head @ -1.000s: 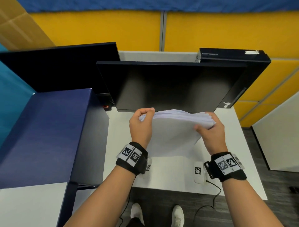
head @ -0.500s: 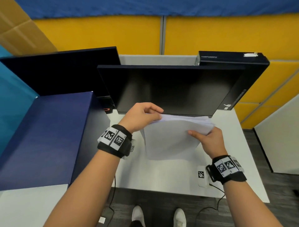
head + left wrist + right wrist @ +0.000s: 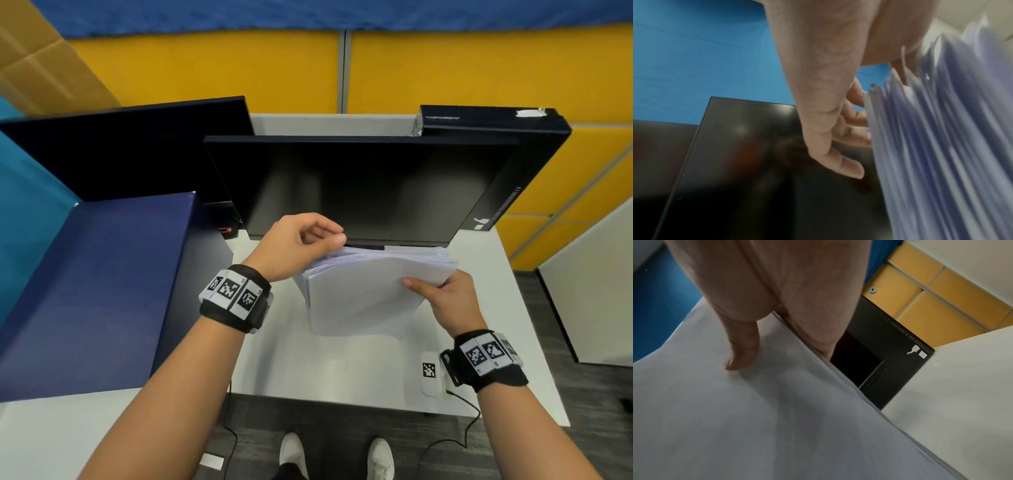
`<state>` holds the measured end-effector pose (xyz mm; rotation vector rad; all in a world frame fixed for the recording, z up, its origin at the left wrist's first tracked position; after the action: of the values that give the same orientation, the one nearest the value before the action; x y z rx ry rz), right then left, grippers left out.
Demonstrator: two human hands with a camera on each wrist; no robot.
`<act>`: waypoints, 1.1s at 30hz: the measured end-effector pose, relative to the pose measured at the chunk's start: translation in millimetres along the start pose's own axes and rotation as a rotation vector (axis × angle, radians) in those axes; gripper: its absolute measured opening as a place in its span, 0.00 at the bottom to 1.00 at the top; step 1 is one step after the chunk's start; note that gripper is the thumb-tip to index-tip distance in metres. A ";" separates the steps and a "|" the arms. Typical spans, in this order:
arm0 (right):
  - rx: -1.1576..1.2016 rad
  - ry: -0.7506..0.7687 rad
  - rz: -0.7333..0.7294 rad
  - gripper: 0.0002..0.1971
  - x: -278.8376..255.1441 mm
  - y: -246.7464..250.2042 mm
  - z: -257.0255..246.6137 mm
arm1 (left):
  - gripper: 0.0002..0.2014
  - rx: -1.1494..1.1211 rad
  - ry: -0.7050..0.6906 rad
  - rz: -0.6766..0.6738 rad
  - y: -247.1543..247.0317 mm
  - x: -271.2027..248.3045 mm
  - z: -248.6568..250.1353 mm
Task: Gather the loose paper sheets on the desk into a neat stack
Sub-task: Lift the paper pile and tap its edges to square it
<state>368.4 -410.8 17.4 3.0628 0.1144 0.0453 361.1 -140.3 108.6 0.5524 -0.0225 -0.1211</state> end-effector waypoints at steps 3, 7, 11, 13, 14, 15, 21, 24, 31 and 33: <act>0.000 0.010 -0.006 0.15 0.1 -1.7 -1.8 | 0.14 0.033 -0.017 -0.031 -3.7 -0.1 0.0; -0.016 0.030 -0.014 0.15 0.6 -1.6 -3.1 | 0.10 0.072 -0.026 -0.077 -2.6 3.9 2.1; -0.020 0.037 -0.027 0.15 1.2 -3.0 -3.4 | 0.09 0.151 -0.046 -0.132 2.8 10.3 7.6; -0.026 0.042 -0.036 0.14 1.6 -4.7 -3.7 | 0.09 0.177 -0.037 -0.180 3.3 14.0 9.3; -0.026 0.040 -0.038 0.14 1.8 -5.0 -3.5 | 0.09 0.191 -0.036 -0.204 3.0 16.0 10.2; -0.023 0.038 -0.039 0.14 2.0 -5.1 -3.2 | 0.09 0.205 -0.036 -0.225 2.8 17.8 11.3; -0.011 0.016 -0.037 0.13 3.7 -5.0 -1.3 | 0.09 0.305 -0.068 -0.302 0.6 27.4 12.4; -0.003 0.008 -0.033 0.13 3.4 -7.1 -0.5 | 0.11 0.352 -0.098 -0.352 -4.7 26.8 17.9; 0.009 0.005 0.018 0.13 4.2 -1.0 0.0 | 0.07 0.693 -0.101 -0.381 -9.0 18.6 -3.4; 0.022 0.005 0.036 0.13 4.2 2.9 1.8 | 0.13 0.569 -0.043 -0.287 11.7 16.6 -29.8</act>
<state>372.9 -413.6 15.9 3.0865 0.0597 0.0548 380.5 -116.9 89.2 1.1208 -0.0195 -0.4141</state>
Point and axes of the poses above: each hand's wrist, its own x-axis towards the middle knuckle, its own y-axis out of the back of the hand, z = x × y, the point moved 10 cm from there along x, towards the middle knuckle, and after that the axes turned 1 degree about -z, right-handed, at the moved point
